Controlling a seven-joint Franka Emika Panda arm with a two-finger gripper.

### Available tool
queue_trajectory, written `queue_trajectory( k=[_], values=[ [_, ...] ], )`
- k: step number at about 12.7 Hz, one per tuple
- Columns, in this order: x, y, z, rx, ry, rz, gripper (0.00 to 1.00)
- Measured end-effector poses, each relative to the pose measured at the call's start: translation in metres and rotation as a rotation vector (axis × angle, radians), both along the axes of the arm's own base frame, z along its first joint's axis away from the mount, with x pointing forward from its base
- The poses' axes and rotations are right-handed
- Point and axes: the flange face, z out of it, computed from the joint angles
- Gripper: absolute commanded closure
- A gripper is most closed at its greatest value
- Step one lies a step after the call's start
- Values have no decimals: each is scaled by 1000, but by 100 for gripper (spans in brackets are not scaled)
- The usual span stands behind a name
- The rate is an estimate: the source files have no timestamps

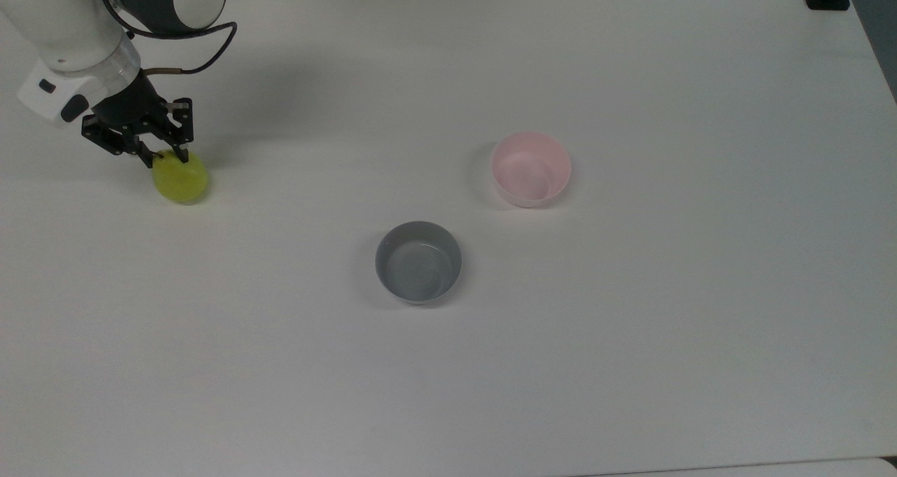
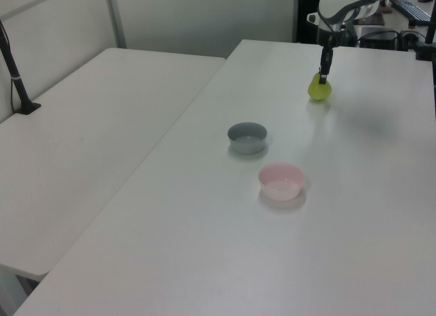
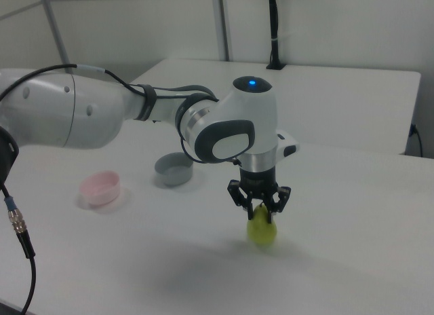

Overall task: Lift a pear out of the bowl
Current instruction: 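Lower the held pear onto the bare table, then open the gripper and raise it off the pear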

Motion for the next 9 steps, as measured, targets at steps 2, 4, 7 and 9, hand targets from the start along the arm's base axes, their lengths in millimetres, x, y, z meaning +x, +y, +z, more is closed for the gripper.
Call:
queue_trajectory(
  k=[2,4,7,9],
  values=[
    [0,1,-1,1,1,1,30],
    [0,1,-1,1,2,0,0],
    [1,1,1,3,-2,-29,0],
    [3,4,9,4,-12,-40,0]
  ],
)
